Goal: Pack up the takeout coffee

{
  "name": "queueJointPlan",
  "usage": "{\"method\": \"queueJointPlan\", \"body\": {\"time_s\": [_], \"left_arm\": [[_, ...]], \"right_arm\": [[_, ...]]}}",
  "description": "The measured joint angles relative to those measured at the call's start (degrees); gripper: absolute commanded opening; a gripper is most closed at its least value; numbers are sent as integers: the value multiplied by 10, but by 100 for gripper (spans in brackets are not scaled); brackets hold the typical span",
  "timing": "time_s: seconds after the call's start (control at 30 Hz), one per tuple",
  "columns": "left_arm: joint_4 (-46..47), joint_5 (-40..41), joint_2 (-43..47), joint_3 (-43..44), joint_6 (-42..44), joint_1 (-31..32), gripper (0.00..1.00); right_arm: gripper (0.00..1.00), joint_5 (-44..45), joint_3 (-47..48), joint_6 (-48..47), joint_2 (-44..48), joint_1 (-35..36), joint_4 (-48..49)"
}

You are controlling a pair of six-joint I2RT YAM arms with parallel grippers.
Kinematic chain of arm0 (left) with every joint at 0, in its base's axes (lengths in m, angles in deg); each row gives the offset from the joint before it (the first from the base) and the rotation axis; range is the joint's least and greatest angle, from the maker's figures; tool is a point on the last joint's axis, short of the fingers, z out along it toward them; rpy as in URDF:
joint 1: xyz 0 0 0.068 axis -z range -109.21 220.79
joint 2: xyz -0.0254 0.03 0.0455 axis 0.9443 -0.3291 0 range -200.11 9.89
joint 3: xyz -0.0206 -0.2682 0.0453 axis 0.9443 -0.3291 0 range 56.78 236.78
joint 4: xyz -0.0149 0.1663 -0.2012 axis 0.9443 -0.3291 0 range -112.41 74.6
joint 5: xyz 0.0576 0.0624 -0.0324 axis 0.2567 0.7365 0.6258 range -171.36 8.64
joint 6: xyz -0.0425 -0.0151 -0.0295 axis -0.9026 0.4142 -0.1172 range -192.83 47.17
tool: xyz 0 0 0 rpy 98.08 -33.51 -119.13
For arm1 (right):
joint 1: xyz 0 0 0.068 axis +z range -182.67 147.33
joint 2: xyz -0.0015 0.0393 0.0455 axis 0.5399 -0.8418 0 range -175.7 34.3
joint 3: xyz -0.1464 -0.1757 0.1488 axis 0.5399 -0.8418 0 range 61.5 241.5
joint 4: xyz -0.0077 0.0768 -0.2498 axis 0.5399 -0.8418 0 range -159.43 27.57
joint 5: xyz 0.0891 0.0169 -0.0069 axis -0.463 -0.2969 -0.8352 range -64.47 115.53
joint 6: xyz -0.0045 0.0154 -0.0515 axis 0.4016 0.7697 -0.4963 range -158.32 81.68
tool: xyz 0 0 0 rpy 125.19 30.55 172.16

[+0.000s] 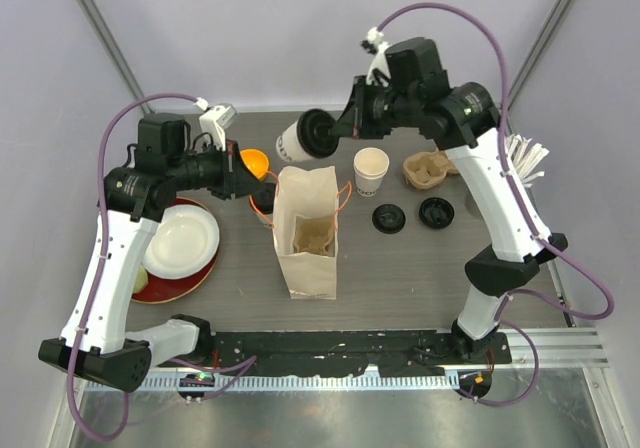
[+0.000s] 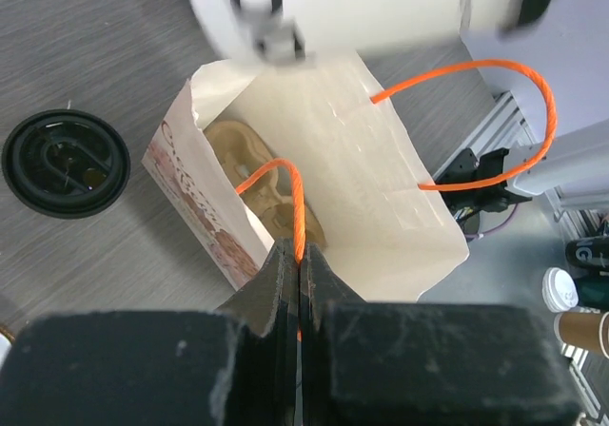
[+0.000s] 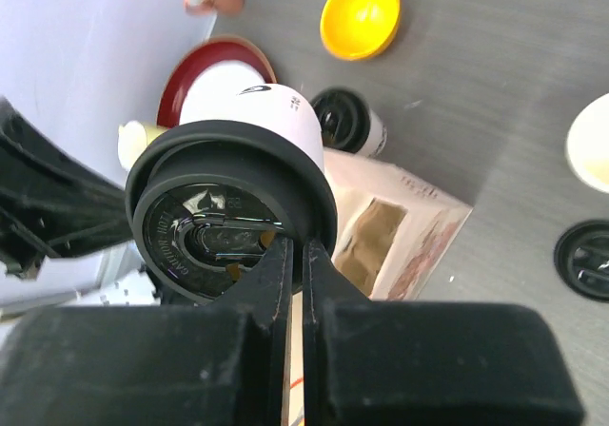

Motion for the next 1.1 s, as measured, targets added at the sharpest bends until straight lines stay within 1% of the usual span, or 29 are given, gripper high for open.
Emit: {"method": "queueJointPlan", "body": {"time_s": [0.1, 0.23, 0.37, 0.47, 0.57, 0.67, 0.9, 1.1], "left_arm": [[0, 13, 0, 2, 0, 0, 0], [0, 20, 0, 5, 0, 0, 0], [1, 21, 0, 5, -2, 0, 0], [3, 21, 0, 5, -4, 0, 0], [4, 21, 0, 5, -10, 1, 0], [5, 21, 0, 5, -13, 3, 0], [18, 18, 2, 4, -17, 5, 0], [24, 14, 8, 0, -17, 5, 0]], "right_arm": [[1, -17, 6, -17, -16, 31, -31], [1, -23, 8, -43, -24, 39, -75], [1, 5, 12, -68, -25, 54, -96], [1, 34, 23, -78, -37, 77, -103], [1, 55, 43, -83, -71, 106, -105], [1, 66, 37, -85, -101, 122, -104], [1, 104, -10, -95, -123, 126, -109], [1, 137, -22, -96, -141, 127, -111]]}}
